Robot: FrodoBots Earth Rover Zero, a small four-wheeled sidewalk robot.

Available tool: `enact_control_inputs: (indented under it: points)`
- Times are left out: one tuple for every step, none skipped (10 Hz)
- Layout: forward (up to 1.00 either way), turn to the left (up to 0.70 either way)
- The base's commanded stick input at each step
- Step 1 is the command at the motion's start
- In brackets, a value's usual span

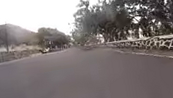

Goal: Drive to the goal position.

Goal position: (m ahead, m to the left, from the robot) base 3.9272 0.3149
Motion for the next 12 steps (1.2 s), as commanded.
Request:
enact_control_inputs:
  points:
    - [0.85, 0.0]
    - [0.85, 0.0]
    - [0.85, 0.0]
    - [0.85, 0.0]
    - [0.85, 0.0]
    - [0.85, 0.0]
    - [0.85, 0.0]
    - [0.85, 0.0]
    - [0.85, 0.0]
    - [0.85, 0.0]
    - [0.85, 0.0]
    - [0.85, 0.1]
